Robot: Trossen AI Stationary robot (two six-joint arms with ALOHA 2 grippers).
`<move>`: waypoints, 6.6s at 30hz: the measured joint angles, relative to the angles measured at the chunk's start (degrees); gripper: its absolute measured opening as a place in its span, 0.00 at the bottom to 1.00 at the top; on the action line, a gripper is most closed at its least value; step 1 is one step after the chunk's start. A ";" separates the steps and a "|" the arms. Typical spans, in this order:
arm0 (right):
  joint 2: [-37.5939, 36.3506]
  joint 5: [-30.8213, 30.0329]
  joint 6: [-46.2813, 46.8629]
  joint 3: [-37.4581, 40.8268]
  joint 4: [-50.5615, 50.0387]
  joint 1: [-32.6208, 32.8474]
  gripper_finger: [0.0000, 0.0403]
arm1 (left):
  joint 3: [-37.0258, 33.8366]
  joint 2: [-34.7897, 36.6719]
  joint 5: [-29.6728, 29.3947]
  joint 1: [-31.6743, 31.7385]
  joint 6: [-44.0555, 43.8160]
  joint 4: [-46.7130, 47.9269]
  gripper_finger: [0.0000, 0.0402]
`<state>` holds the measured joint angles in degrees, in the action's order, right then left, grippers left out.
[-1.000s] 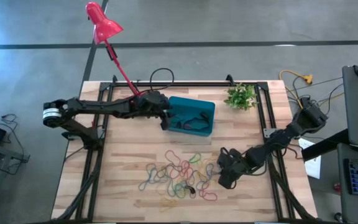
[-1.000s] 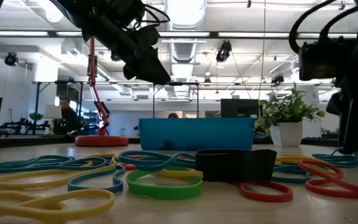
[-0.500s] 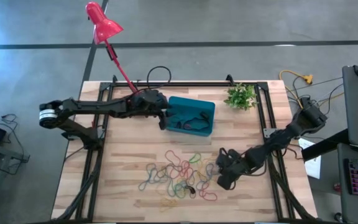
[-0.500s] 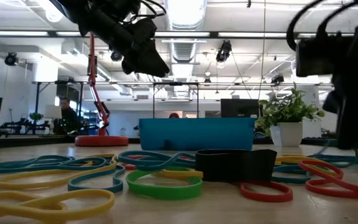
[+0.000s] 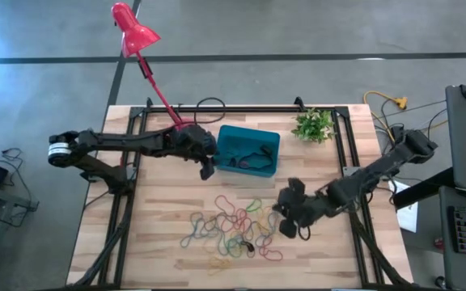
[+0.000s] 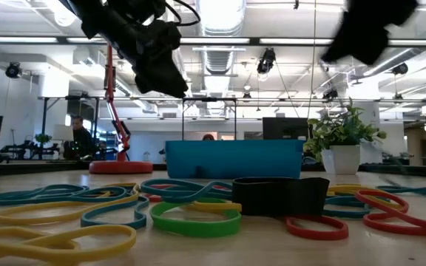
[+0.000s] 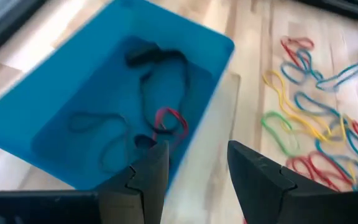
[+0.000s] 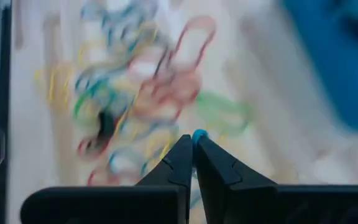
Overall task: Pick and place rubber bands into bin
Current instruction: Put the blue rubber band into the blue bin
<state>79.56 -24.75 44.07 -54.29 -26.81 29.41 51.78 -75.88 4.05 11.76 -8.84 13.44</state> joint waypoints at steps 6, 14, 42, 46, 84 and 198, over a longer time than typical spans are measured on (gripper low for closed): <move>-2.48 -6.65 -14.91 -7.09 -2.96 -6.66 0.02 | -0.69 0.21 0.49 -2.67 -0.05 2.56 0.37; -2.42 -7.98 -30.49 -10.84 -3.04 -20.52 0.02 | -2.56 0.52 2.33 -5.83 -3.19 6.15 0.37; -2.20 23.70 -31.80 5.68 11.19 -46.32 0.26 | -2.70 0.72 4.36 -14.09 -10.35 10.08 0.37; -2.37 27.82 -32.16 5.23 11.18 -45.94 0.37 | -2.74 0.72 8.00 -14.09 -8.65 10.11 0.37; -3.00 26.00 -23.43 8.70 4.75 -23.11 0.30 | -11.29 -8.82 10.48 -26.28 -6.30 3.13 0.37; -2.92 23.14 -20.77 8.77 7.00 -22.91 0.16 | 6.48 1.63 -15.99 -9.23 12.99 -2.07 0.00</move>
<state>76.64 -1.61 23.30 -45.52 -19.81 6.50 58.26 -74.25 -11.94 2.52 4.15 11.37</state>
